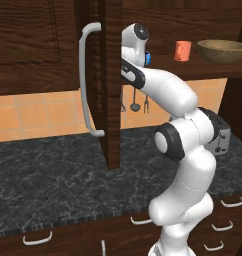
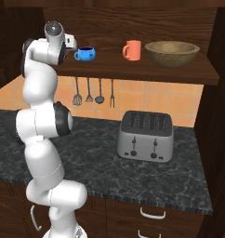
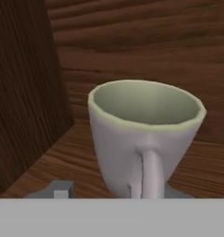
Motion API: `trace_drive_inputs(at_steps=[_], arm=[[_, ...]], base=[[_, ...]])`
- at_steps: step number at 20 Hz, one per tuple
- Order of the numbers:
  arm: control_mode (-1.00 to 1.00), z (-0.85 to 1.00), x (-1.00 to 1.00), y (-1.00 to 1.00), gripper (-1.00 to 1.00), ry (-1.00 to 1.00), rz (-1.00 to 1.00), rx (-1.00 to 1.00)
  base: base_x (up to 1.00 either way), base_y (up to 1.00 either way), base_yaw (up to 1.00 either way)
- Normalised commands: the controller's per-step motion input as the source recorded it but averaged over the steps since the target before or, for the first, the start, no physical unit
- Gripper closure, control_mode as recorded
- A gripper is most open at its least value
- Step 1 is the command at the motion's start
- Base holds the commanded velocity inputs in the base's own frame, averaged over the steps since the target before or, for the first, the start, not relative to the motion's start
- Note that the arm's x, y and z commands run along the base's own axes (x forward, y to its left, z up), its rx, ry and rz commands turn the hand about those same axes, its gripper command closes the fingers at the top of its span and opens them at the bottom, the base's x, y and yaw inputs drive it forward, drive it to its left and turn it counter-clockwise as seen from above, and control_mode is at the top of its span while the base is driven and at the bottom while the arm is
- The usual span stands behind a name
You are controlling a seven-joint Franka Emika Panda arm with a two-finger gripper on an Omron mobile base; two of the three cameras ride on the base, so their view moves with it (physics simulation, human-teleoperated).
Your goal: Gather all objects into one cabinet and sort the glasses and bowls to opposite sides.
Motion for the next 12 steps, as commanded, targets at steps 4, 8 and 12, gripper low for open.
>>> trace_drive_inputs(at_steps=[4,8,12], arm=[[-1.00,0.00,-0.56,-0.08,-1.00,-0.05,-0.07,0.00],[-1.00,0.00,-0.85,-0.19,-1.00,-0.06,-0.10,0.00],[-1.00,-0.09,-0.61,-0.04,-1.00,-0.01,-0.03,0.00]], base=[[0.00,0.00,0.00],[0.00,0.00,0.00],[0.00,0.00,0.00]])
